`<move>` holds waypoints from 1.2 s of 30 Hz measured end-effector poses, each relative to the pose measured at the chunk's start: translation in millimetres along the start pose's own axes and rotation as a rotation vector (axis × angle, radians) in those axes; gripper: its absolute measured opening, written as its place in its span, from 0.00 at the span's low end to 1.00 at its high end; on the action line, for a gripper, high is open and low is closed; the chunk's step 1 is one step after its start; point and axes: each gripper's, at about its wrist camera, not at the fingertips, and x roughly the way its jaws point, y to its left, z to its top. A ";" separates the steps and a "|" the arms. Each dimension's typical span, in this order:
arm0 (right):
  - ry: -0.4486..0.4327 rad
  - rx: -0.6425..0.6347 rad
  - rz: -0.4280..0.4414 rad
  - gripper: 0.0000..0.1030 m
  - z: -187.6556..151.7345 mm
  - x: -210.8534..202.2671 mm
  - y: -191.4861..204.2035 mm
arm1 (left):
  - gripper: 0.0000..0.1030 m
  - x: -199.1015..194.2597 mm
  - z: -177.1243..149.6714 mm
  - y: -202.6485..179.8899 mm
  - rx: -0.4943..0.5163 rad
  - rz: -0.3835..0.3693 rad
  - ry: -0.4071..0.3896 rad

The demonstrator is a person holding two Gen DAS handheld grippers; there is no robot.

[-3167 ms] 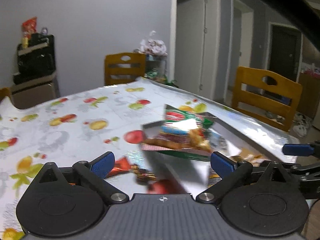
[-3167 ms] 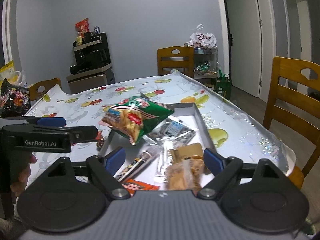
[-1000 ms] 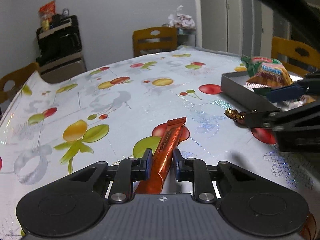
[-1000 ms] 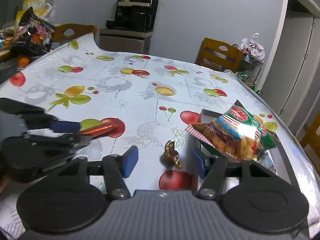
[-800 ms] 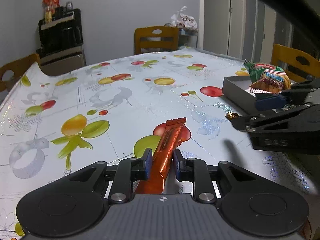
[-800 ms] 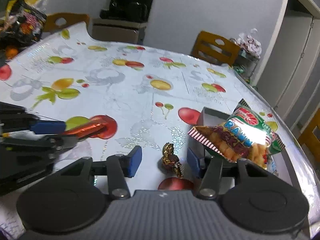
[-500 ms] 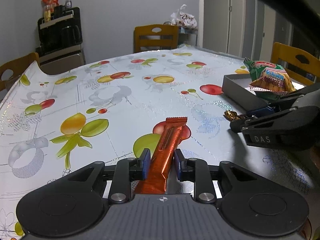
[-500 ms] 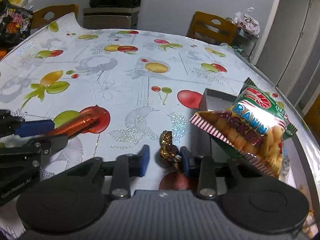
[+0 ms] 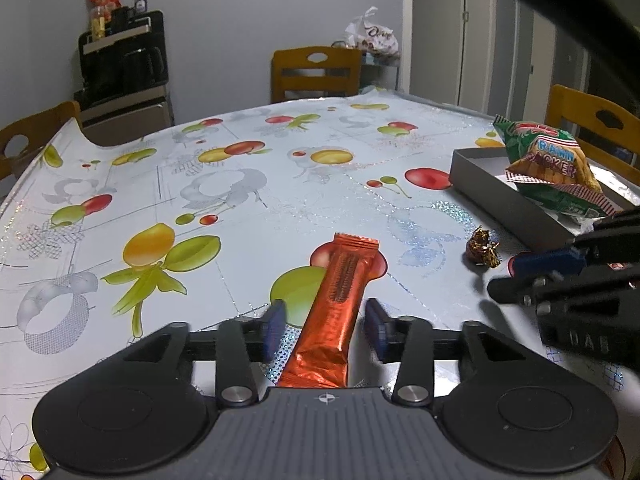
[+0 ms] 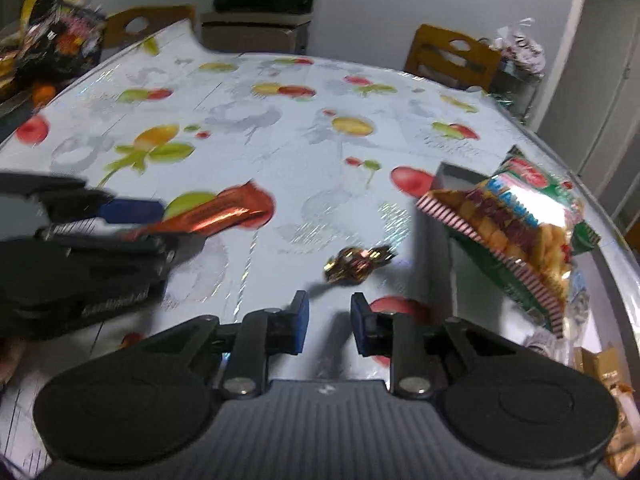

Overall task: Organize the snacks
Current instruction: 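Grasp the orange wafer bar with the left tool while the right tool grasps the gold chocolate, then carry the wafer bar with the left tool while the right tool carries the gold chocolate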

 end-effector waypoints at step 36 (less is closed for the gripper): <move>-0.051 0.074 0.058 0.23 0.8 3.5 -4.2 | 0.22 5.9 3.0 1.9 -0.034 -0.085 -0.005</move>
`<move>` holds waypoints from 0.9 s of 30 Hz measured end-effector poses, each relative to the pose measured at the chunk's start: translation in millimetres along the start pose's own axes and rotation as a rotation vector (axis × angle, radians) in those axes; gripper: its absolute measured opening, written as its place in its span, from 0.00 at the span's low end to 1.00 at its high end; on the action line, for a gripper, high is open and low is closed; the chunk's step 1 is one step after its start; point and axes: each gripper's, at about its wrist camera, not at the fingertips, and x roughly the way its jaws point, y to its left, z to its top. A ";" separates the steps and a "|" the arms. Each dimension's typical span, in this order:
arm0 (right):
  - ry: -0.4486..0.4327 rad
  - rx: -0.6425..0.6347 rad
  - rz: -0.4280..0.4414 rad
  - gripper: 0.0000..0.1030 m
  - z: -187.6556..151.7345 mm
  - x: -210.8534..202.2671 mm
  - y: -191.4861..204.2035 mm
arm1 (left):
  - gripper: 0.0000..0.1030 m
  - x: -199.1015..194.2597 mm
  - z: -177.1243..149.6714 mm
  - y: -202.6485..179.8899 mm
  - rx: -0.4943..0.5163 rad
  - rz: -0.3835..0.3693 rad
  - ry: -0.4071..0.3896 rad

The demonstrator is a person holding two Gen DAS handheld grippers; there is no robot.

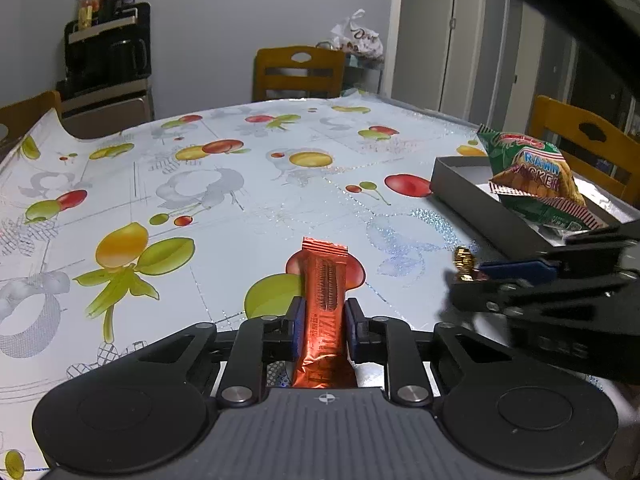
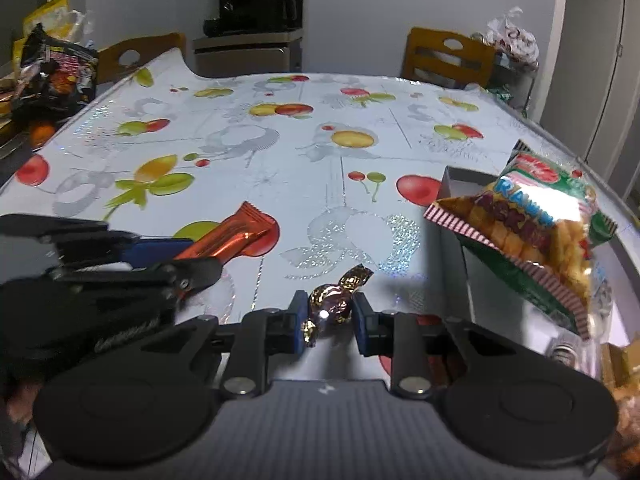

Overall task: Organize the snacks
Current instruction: 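Carry the wafer bar with the left tool while the right tool carries the gold chocolate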

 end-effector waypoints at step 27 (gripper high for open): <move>-0.116 -0.106 0.181 0.23 -56.7 -81.6 1.5 | 0.22 -38.8 -13.8 -25.0 -0.010 0.139 -0.026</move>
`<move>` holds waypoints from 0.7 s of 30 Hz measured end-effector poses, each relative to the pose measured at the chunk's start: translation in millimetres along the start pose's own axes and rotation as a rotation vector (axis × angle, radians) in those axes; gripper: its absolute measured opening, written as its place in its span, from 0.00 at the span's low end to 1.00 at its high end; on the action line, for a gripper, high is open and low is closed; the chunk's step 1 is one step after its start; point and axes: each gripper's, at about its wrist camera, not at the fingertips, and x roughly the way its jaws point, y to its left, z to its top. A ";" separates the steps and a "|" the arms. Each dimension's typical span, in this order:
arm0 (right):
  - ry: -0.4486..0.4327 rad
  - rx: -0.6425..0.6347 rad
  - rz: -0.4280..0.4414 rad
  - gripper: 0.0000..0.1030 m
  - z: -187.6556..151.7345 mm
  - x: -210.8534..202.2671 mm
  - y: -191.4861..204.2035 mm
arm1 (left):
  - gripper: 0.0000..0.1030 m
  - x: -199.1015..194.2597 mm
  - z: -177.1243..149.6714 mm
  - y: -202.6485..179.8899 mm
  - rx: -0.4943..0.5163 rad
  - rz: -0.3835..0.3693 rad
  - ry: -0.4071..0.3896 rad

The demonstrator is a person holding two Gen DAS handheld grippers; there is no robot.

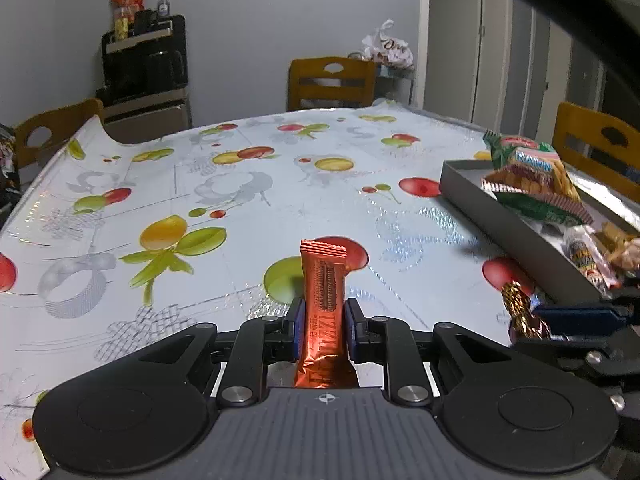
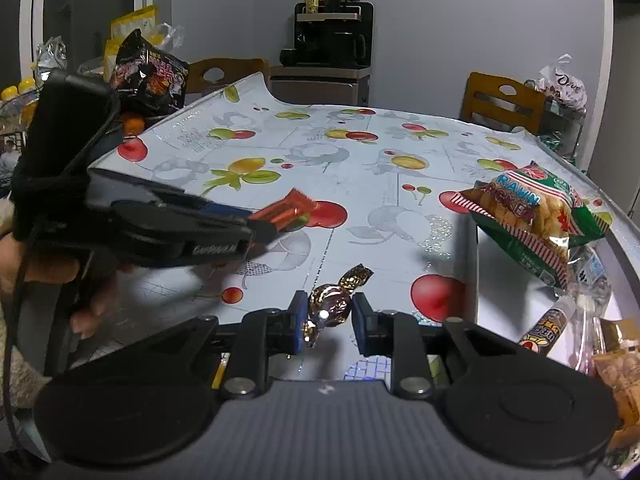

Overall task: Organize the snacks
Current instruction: 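Carry the wafer bar with the left tool while the right tool carries the gold chocolate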

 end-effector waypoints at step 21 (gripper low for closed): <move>-0.165 0.079 0.028 0.23 2.1 -60.2 -51.6 | 0.22 -35.1 33.7 -82.6 0.118 -0.108 -0.081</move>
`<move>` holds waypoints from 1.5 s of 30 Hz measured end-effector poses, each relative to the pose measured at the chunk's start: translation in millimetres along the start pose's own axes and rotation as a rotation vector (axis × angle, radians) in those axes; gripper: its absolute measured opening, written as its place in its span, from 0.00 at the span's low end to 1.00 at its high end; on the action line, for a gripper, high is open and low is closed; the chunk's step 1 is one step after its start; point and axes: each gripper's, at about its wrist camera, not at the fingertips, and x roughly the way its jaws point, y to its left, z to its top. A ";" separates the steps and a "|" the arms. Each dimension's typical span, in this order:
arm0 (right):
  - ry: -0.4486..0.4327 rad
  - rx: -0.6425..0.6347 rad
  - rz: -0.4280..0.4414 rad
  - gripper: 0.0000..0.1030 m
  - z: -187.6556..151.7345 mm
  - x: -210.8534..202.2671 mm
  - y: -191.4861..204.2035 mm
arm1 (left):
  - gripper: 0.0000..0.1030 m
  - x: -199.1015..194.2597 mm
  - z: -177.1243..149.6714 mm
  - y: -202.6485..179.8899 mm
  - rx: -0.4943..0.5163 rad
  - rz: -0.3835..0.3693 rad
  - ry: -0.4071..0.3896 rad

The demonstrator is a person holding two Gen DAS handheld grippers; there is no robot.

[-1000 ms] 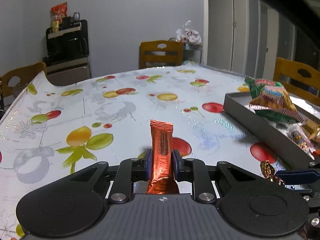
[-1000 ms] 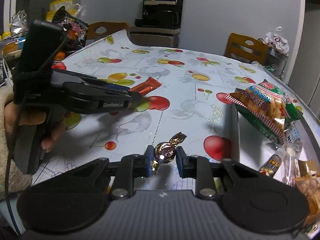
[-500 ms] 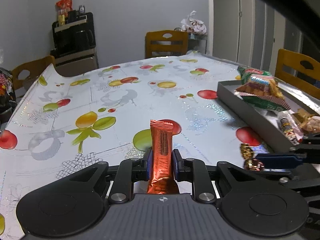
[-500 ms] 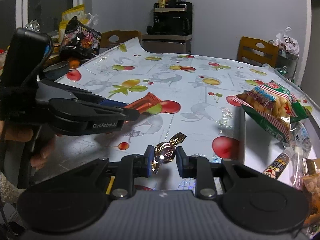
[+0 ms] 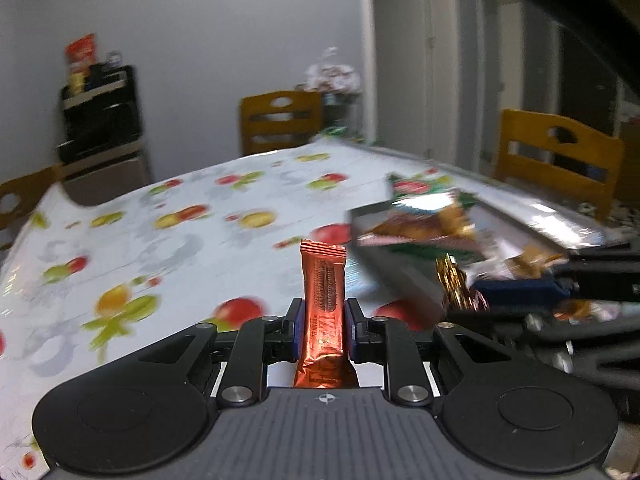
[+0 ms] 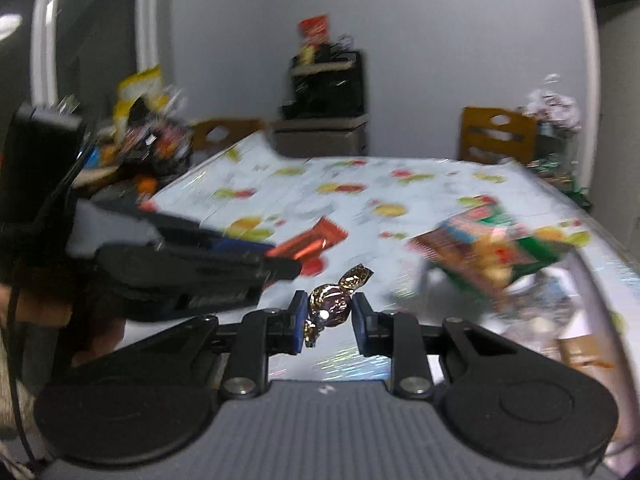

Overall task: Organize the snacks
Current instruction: 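Carry the wafer bar with the left tool while the right tool carries the gold chocolate, then release the wafer bar into the box with the left tool while the right tool releases the gold chocolate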

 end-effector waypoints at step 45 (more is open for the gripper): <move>0.086 0.169 -0.310 0.28 -23.8 -25.3 -98.7 | 0.62 31.7 9.1 -78.7 0.109 -0.214 0.018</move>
